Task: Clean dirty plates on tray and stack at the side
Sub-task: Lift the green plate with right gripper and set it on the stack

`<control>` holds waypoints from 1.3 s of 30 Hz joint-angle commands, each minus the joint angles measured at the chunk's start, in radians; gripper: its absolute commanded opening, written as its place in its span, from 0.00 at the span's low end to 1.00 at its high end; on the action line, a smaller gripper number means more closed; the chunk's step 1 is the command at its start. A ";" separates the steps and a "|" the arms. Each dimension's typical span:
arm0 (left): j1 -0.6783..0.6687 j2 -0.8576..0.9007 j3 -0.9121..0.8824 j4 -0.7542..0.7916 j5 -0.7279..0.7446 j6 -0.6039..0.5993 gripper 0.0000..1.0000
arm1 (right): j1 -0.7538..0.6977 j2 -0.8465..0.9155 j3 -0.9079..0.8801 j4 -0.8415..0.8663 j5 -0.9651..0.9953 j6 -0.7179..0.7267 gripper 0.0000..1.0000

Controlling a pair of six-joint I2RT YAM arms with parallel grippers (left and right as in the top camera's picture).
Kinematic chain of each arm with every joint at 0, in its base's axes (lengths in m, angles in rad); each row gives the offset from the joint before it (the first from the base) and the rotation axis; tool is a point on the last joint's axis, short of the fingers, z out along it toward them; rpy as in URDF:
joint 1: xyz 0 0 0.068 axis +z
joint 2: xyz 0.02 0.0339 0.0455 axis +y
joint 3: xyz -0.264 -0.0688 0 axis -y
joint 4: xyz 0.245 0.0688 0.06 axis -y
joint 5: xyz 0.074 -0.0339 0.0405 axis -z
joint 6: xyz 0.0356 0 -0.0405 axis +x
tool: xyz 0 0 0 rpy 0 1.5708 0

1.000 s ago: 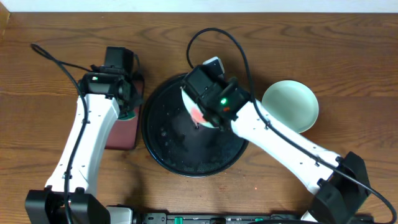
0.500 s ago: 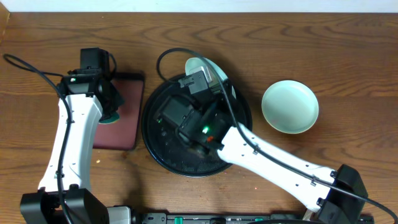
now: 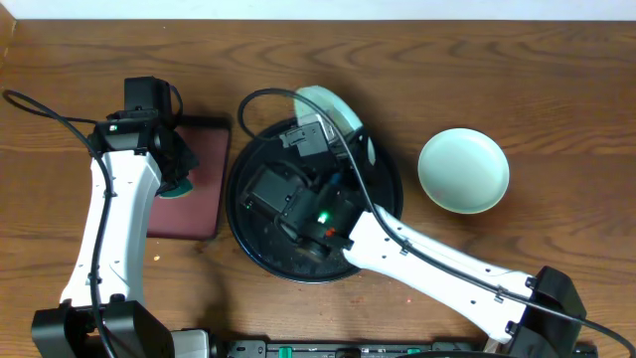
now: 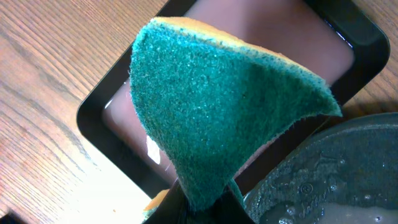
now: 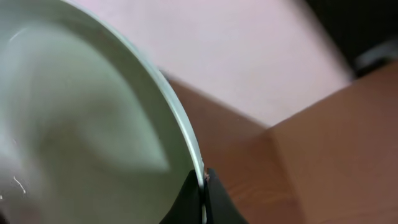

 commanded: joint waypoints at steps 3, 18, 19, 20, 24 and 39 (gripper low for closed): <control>0.004 0.005 -0.010 0.000 -0.005 0.020 0.07 | -0.134 -0.025 0.005 -0.012 -0.482 -0.005 0.01; 0.004 0.005 -0.010 -0.015 -0.005 0.032 0.07 | -0.766 -0.037 0.004 -0.079 -1.320 -0.188 0.01; 0.004 0.005 -0.010 -0.015 -0.005 0.032 0.07 | -0.805 -0.037 0.004 -0.090 -1.320 -0.198 0.01; 0.004 0.005 -0.010 -0.016 -0.005 0.032 0.08 | -0.848 -0.037 0.003 -0.102 -1.319 -0.206 0.01; 0.004 0.005 -0.010 -0.024 0.002 0.032 0.08 | -0.995 -0.037 -0.019 -0.120 -1.297 -0.208 0.01; 0.004 0.005 -0.010 -0.037 0.025 0.032 0.07 | -1.239 -0.037 -0.286 0.071 -1.316 -0.149 0.01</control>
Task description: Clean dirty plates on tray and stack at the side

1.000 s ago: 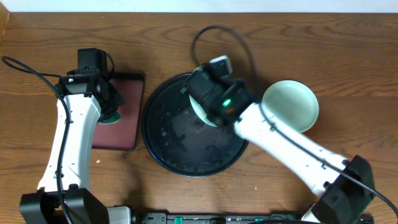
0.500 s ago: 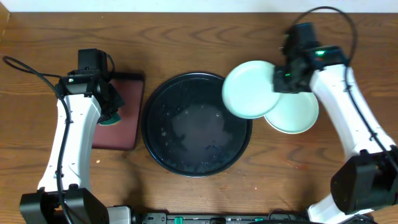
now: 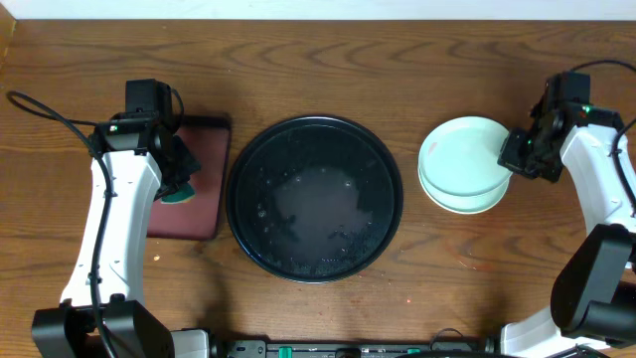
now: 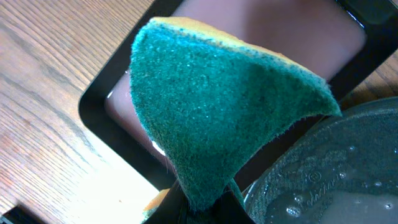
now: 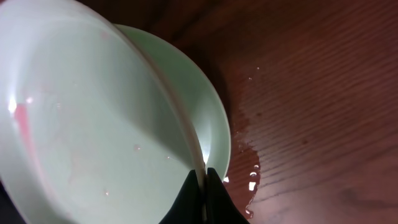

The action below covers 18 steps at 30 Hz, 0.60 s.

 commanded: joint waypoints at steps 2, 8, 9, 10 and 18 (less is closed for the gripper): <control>0.004 0.005 -0.006 -0.003 0.009 0.009 0.07 | -0.002 -0.024 -0.052 0.048 -0.027 0.016 0.08; 0.004 0.005 -0.006 -0.003 0.008 0.024 0.08 | 0.001 -0.025 -0.053 0.049 -0.036 0.014 0.29; 0.004 0.005 -0.006 -0.003 0.008 0.024 0.07 | 0.003 -0.025 -0.051 0.047 -0.050 0.007 0.30; 0.004 0.005 -0.006 -0.003 0.008 0.024 0.08 | 0.007 -0.027 -0.044 0.045 -0.079 -0.007 0.31; 0.004 0.016 -0.006 0.043 0.004 0.174 0.08 | 0.140 -0.091 0.050 0.036 -0.203 -0.100 0.49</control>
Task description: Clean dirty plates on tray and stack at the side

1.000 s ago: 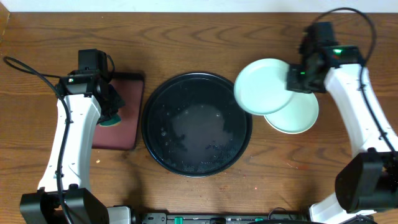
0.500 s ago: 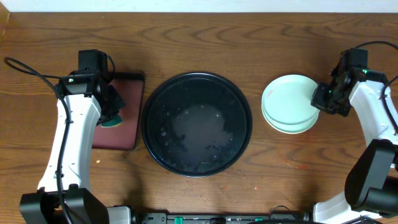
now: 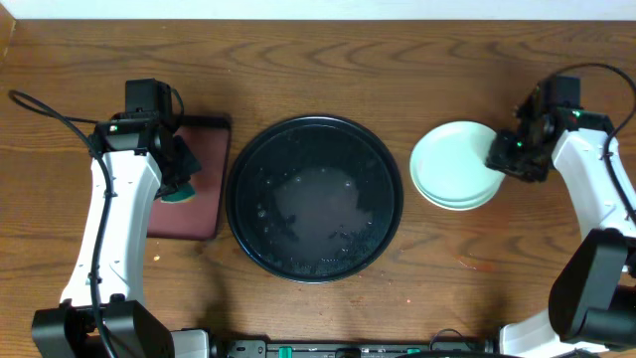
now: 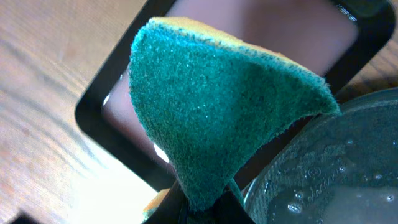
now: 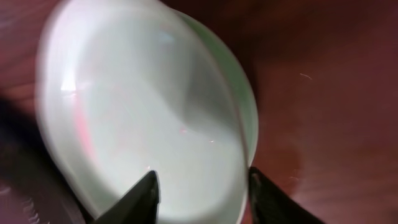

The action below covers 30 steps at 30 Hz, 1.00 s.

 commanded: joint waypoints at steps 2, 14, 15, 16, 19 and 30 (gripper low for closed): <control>0.004 0.033 -0.007 0.084 -0.006 0.183 0.07 | 0.136 -0.076 0.071 0.027 -0.094 -0.054 0.54; 0.004 0.271 -0.007 0.172 -0.006 0.291 0.07 | 0.263 -0.078 0.070 0.027 0.016 -0.031 0.66; 0.004 0.283 -0.007 0.172 -0.006 0.291 0.07 | 0.257 -0.078 0.070 0.026 0.016 -0.031 0.65; 0.004 0.296 -0.007 0.172 -0.006 0.291 0.07 | 0.249 -0.078 0.070 0.023 0.016 -0.031 0.65; 0.005 0.296 -0.007 0.174 -0.006 0.291 0.07 | 0.236 -0.078 0.070 0.014 0.017 -0.031 0.65; 0.069 0.288 -0.006 0.165 -0.006 0.292 0.07 | 0.227 -0.070 0.033 -0.041 0.083 -0.030 0.74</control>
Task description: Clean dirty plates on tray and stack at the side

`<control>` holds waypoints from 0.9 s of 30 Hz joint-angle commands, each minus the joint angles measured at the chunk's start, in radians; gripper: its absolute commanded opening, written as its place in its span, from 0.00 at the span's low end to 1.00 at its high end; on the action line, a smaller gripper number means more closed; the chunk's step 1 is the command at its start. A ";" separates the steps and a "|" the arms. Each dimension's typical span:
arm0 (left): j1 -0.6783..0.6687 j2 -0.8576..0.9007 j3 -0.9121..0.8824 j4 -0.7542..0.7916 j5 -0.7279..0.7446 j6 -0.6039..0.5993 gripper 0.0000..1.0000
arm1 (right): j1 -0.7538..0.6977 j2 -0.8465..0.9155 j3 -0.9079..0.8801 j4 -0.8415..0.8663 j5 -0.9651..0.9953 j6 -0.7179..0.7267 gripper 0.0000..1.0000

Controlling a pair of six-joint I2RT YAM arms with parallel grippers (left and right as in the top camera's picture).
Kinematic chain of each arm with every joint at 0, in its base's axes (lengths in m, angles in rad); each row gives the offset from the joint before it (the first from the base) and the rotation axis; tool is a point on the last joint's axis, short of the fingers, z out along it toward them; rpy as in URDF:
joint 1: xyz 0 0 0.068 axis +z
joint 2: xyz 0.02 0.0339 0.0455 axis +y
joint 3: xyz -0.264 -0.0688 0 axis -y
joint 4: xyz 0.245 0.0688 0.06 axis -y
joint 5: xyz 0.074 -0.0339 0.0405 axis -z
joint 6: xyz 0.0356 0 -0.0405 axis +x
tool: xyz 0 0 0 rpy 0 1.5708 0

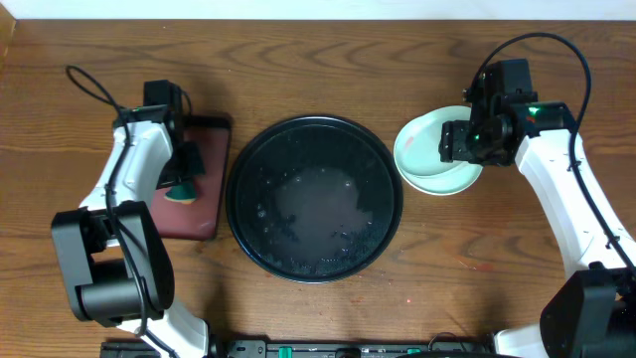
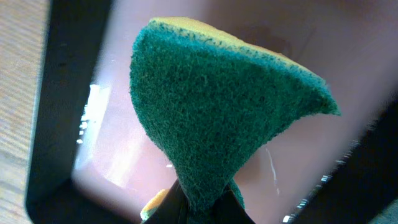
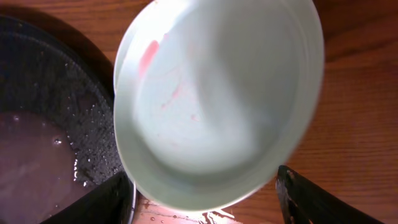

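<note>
Two pale green plates [image 1: 425, 167] lie stacked on the table to the right of the round black tray [image 1: 313, 121]. The top plate [image 3: 217, 93] carries a pink smear. My right gripper [image 3: 205, 205] hangs open over the stack, its fingers [image 3: 106, 202] spread wide on either side of the near rim, with nothing held. My left gripper [image 2: 202, 208] is shut on a green sponge [image 2: 224, 106] with a yellow back. It holds the sponge [image 1: 182, 189] over the rectangular dark tray [image 1: 204, 214] at the left.
The round tray [image 3: 56, 112] holds a shallow pool of water and droplets, and no plates. Its rim nearly touches the plate stack. Drops of water lie on the wood by the stack's near rim. Cables arc over both arms.
The right gripper, open at the stack's right rim, now hangs over the stack, which sits a little further left. The left gripper has turned, holding the sponge over the rectangular tray's inside.
First my right gripper held a plate by its rim over the round tray, with one plate lying at the right. Then it held that plate on top of the other one. It then stood open beside the stack, and now above it. The sponge stayed gripped throughout.
</note>
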 commanded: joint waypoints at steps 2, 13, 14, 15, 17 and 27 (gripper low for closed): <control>0.037 -0.023 -0.002 -0.016 -0.006 0.015 0.07 | -0.003 0.018 -0.035 0.002 0.018 0.007 0.75; 0.048 -0.069 -0.002 -0.034 -0.005 0.047 0.07 | 0.006 0.066 -0.034 0.090 -0.116 -0.029 0.77; 0.048 -0.068 -0.002 -0.034 -0.005 0.057 0.07 | 0.006 0.066 -0.032 0.090 -0.129 -0.036 0.78; 0.048 -0.064 -0.002 -0.030 -0.005 0.072 0.07 | 0.005 0.064 -0.030 0.090 -0.141 -0.047 0.79; 0.050 -0.052 -0.003 -0.011 -0.005 0.090 0.07 | 0.006 0.064 -0.028 0.089 -0.142 -0.050 0.79; 0.050 -0.002 -0.004 0.001 0.252 0.183 0.36 | 0.006 0.064 -0.003 0.059 -0.141 -0.051 0.81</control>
